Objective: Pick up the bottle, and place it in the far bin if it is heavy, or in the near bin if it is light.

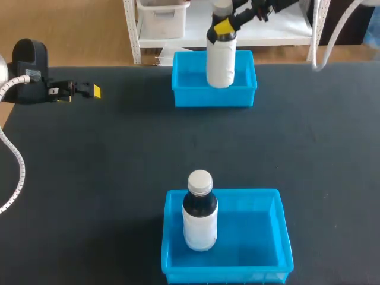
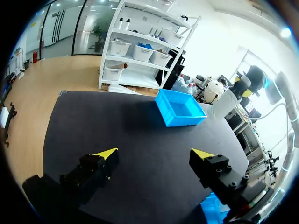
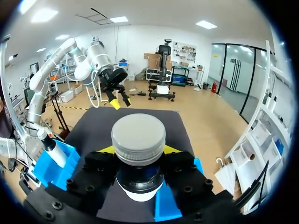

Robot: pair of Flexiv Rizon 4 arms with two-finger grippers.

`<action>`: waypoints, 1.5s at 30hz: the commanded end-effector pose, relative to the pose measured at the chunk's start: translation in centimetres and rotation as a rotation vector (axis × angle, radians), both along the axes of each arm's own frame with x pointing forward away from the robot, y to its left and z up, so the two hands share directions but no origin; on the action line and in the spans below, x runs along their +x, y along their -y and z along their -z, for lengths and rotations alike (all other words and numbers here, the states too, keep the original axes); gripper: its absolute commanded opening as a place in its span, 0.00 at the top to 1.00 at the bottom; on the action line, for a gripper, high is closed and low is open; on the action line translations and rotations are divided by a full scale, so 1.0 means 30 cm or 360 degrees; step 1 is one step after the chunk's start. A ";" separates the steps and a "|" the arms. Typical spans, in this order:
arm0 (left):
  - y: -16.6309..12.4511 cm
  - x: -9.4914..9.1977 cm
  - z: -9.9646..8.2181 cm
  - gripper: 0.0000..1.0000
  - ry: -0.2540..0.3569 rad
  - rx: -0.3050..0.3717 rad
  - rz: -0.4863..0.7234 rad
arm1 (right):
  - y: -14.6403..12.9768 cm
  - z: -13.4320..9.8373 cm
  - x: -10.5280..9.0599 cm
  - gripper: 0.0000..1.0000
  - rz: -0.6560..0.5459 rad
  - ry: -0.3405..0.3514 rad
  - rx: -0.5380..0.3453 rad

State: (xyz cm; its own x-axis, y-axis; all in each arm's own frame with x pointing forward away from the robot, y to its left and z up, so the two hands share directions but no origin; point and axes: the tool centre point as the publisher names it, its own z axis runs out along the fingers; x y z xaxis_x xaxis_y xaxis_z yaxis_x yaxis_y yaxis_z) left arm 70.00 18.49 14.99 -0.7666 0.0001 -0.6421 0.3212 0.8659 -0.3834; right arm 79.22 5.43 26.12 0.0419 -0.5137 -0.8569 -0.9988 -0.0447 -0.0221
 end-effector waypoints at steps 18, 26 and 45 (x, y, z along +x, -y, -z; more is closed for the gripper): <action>0.000 0.000 0.000 0.00 0.0000 0.0000 0.0000 | -0.087 0.075 0.311 1.00 0.0075 -0.0039 0.0007; 0.000 0.000 0.000 0.00 0.0000 0.0000 0.0000 | -0.151 0.151 0.376 1.00 0.0103 -0.0065 0.0016; 0.000 0.000 0.000 0.00 0.0000 0.0000 0.0000 | -0.194 0.289 0.463 1.00 0.0153 -0.0115 0.0020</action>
